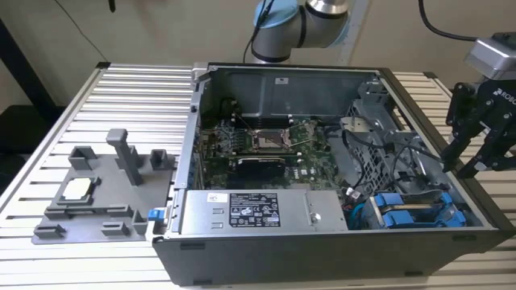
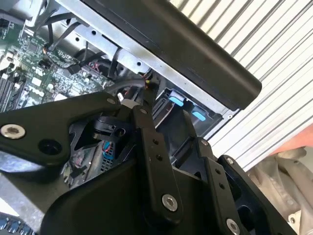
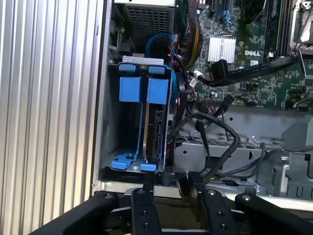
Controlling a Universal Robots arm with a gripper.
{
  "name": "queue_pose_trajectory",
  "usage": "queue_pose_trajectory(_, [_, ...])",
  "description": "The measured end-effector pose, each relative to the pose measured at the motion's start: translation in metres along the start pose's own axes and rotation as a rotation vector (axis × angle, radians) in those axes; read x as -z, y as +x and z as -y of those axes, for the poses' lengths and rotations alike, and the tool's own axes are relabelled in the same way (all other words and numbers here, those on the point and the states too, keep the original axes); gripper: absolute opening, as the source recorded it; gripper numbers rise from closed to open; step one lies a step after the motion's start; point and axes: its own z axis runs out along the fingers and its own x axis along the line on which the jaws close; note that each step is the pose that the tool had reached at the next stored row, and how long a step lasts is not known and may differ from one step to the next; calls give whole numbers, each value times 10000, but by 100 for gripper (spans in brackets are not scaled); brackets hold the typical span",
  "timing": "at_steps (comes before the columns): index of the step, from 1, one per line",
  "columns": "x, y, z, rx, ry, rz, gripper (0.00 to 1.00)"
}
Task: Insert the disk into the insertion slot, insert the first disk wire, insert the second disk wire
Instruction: 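Insert the first disk wire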
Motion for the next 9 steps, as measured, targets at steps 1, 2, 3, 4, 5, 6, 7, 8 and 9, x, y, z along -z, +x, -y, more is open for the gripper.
queue_pose_trajectory(1, [-2, 0, 0, 133, 5, -2, 41])
queue_pose_trajectory(2, [-3, -1, 1, 302, 10, -7, 41])
queue_pose_trajectory(3, [-5, -2, 1, 474, 18, -13, 41])
queue_pose_trajectory(4, [-8, -1, 1, 634, 34, -22, 41])
queue_pose_trajectory(5, [-13, -2, 1, 764, 67, -29, 41])
queue_pose_trajectory(6, [-19, -2, 1, 875, 111, -34, 41])
queue_pose_trajectory(7, [-26, -4, 2, 983, 161, -44, 41])
queue_pose_trajectory(8, [-32, -7, 2, 1080, 215, -57, 41])
queue_pose_trajectory(9, [-39, -15, 3, 1154, 276, -68, 41])
